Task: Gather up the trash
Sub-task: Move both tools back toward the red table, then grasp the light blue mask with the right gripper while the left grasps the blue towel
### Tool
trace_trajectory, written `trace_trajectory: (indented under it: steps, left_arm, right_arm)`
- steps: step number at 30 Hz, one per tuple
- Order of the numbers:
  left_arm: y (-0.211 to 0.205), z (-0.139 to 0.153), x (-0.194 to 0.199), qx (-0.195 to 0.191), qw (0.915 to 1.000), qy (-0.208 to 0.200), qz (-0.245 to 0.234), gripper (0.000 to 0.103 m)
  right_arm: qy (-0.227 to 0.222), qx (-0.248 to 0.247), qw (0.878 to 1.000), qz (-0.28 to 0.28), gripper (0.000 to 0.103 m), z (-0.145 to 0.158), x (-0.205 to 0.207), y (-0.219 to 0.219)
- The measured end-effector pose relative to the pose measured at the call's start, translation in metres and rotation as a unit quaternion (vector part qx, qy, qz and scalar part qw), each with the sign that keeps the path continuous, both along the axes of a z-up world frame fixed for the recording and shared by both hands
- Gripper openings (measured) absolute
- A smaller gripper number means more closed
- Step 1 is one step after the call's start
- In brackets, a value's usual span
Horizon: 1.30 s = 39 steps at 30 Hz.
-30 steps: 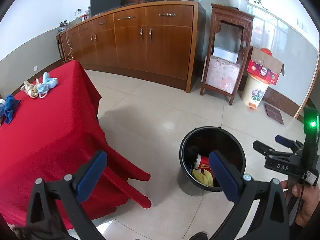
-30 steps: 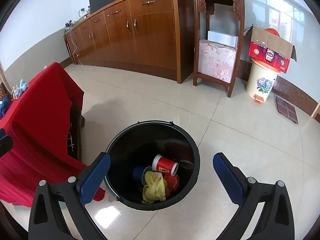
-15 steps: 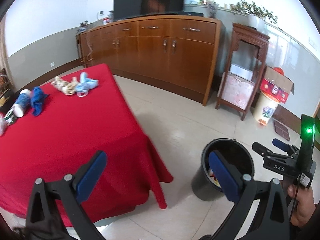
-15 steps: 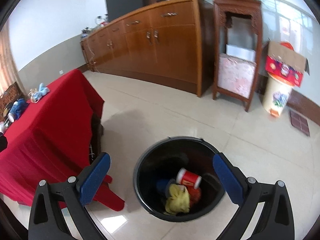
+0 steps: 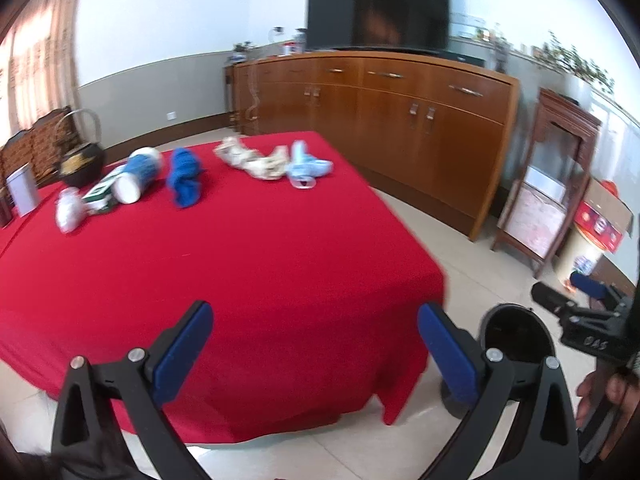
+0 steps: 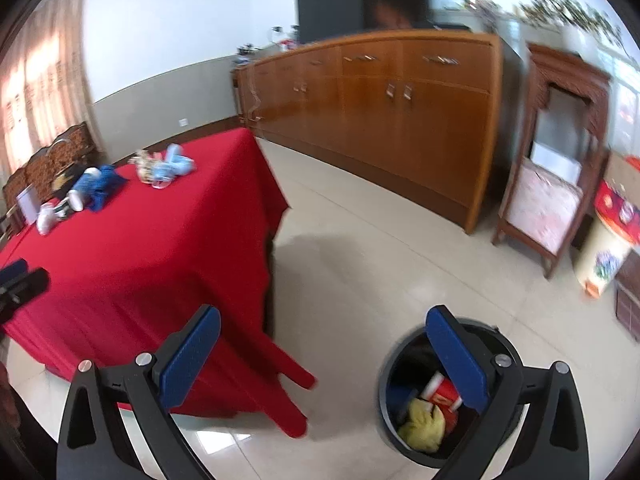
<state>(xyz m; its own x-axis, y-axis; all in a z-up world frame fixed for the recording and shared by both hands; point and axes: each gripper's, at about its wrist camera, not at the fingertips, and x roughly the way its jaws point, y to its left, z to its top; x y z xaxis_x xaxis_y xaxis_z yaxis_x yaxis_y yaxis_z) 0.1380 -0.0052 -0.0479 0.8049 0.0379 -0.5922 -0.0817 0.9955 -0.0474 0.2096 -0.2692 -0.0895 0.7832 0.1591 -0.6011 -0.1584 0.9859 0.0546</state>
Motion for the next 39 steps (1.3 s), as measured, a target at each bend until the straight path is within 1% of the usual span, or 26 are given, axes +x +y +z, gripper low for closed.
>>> trace_trajectory:
  steps: [4, 8, 13, 15, 17, 19, 21, 24, 26, 28, 31, 35, 36, 37, 38, 39]
  left_arm:
    - [0.036, 0.0, -0.008, -0.012, 0.9994, -0.011, 0.03, 0.103]
    - [0.065, 0.0, -0.01, -0.019, 0.9985, -0.015, 0.049, 0.102]
    - [0.098, 0.0, -0.001, -0.016, 0.9974, -0.015, 0.069, 0.101]
    - [0.111, 0.002, 0.007, -0.014, 0.9969, -0.018, 0.075, 0.099]
    - [0.125, 0.004, 0.021, -0.019, 0.9966, -0.014, 0.079, 0.094]
    - [0.136, 0.007, 0.036, -0.024, 0.9962, -0.011, 0.083, 0.092]
    - [0.144, 0.009, 0.053, -0.024, 0.9956, -0.008, 0.09, 0.092]
    - [0.151, 0.01, 0.081, -0.025, 0.9953, -0.001, 0.094, 0.092]
    - [0.155, 0.008, 0.102, -0.028, 0.9951, 0.01, 0.095, 0.092]
    - [0.158, 0.005, 0.122, -0.027, 0.995, 0.017, 0.095, 0.092]
    - [0.165, 0.003, 0.144, -0.027, 0.9943, 0.017, 0.102, 0.092]
    - [0.169, -0.004, 0.173, -0.022, 0.9937, 0.034, 0.105, 0.092]
    - [0.171, -0.006, 0.18, -0.025, 0.9937, 0.037, 0.103, 0.09]
    - [0.172, -0.007, 0.184, -0.027, 0.9937, 0.039, 0.101, 0.085]
    - [0.173, -0.009, 0.189, -0.031, 0.9935, 0.044, 0.101, 0.083]
    - [0.174, -0.011, 0.192, -0.039, 0.9931, 0.047, 0.1, 0.082]
  right_arm:
    - [-0.01, 0.005, 0.999, 0.035, 0.103, 0.018, 0.004, 0.049]
    - [-0.016, 0.009, 0.997, 0.073, 0.103, 0.029, 0.009, 0.095]
    - [-0.018, -0.012, 0.993, 0.119, 0.103, 0.04, 0.021, 0.152]
    - [-0.017, -0.015, 0.991, 0.13, 0.103, 0.044, 0.03, 0.169]
    - [-0.013, -0.023, 0.991, 0.134, 0.103, 0.047, 0.045, 0.185]
    - [-0.004, -0.027, 0.99, 0.135, 0.103, 0.048, 0.061, 0.198]
    - [0.002, -0.029, 0.99, 0.138, 0.103, 0.051, 0.08, 0.21]
    - [0.011, -0.049, 0.989, 0.138, 0.103, 0.05, 0.111, 0.228]
    - [0.022, -0.055, 0.989, 0.137, 0.099, 0.046, 0.136, 0.238]
    - [0.037, -0.056, 0.988, 0.137, 0.085, 0.039, 0.159, 0.245]
    - [0.064, -0.051, 0.988, 0.135, 0.077, 0.027, 0.192, 0.254]
    - [0.084, -0.042, 0.986, 0.135, 0.07, 0.015, 0.22, 0.259]
    - [0.088, -0.039, 0.986, 0.136, 0.068, 0.013, 0.226, 0.261]
    - [0.092, -0.037, 0.985, 0.139, 0.064, 0.011, 0.231, 0.263]
    - [0.093, -0.038, 0.985, 0.14, 0.062, 0.01, 0.236, 0.265]
    - [0.093, -0.04, 0.985, 0.141, 0.055, 0.009, 0.239, 0.267]
